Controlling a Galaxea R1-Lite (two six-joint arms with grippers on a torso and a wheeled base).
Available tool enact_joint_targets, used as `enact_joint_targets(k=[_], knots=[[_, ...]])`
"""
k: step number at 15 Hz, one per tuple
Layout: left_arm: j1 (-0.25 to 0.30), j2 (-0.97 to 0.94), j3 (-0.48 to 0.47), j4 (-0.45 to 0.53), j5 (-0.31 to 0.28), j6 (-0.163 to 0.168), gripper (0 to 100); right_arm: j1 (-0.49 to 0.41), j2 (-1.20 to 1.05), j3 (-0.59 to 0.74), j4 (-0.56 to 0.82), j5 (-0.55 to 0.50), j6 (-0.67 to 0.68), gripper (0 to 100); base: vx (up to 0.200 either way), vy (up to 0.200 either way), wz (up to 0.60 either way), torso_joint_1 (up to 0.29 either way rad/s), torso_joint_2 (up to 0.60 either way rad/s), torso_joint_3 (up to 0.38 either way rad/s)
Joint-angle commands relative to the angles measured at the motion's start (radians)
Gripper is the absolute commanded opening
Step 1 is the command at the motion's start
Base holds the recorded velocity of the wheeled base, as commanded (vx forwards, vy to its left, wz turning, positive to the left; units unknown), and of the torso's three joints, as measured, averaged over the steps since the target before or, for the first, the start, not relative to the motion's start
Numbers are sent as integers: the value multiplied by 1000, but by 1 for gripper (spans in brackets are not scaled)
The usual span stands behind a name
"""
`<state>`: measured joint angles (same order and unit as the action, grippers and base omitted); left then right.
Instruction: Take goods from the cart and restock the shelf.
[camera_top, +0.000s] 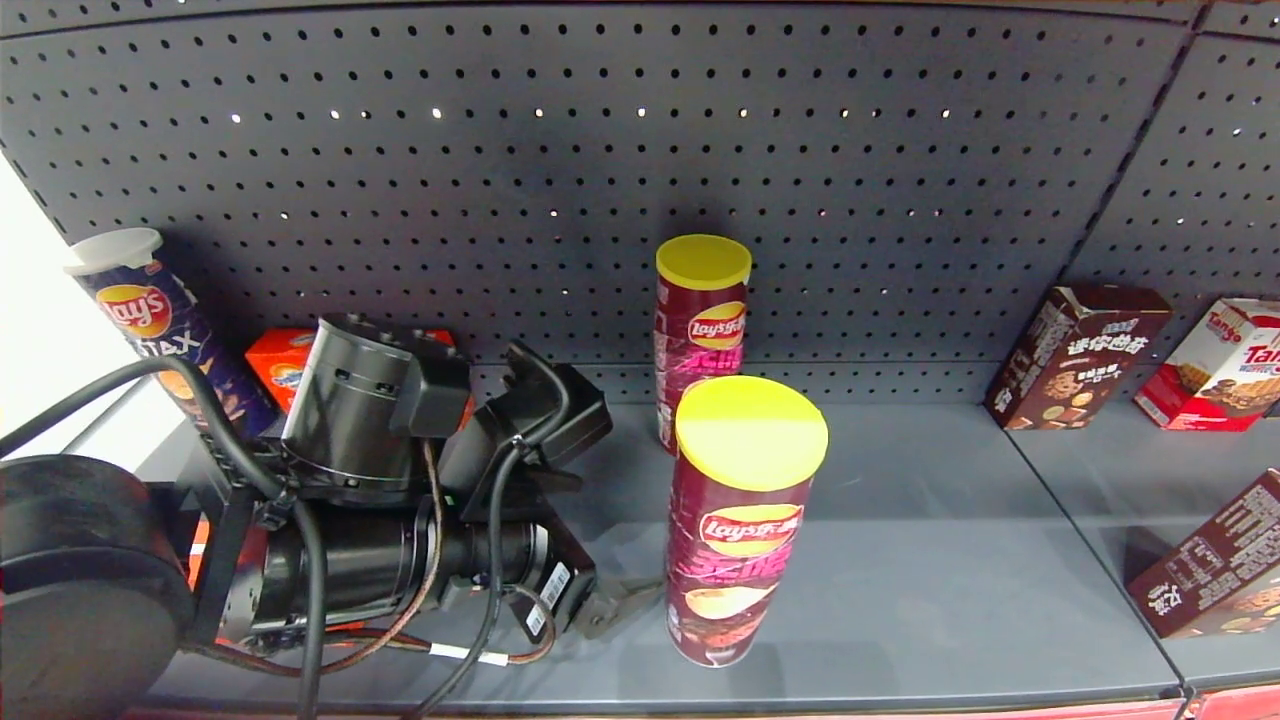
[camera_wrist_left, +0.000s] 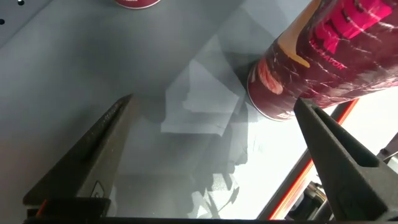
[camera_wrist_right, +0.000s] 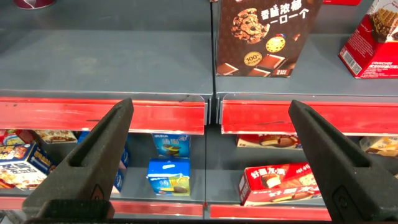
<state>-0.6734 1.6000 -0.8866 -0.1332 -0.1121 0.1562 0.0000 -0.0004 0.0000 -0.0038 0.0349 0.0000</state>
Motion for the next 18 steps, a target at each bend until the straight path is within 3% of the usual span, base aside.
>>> enact_joint_targets(k=[1,6,10,15,18], knots=[[0,-3,3,0,0,-1,100,0,0,0,-1,0,0,100,0,0,0,0,0,0],[14,-169,41,1,0,-4,100,0,0,0,-1,0,0,100,0,0,0,0,0,0],[66,-416,195,12,-12,-9,100,0,0,0,-1,0,0,100,0,0,0,0,0,0],[57,-695,339,6,15,-12,100,0,0,0,-1,0,0,100,0,0,0,0,0,0],[58,-902,475,12,17,-7,100,0,0,0,-1,0,0,100,0,0,0,0,0,0]])
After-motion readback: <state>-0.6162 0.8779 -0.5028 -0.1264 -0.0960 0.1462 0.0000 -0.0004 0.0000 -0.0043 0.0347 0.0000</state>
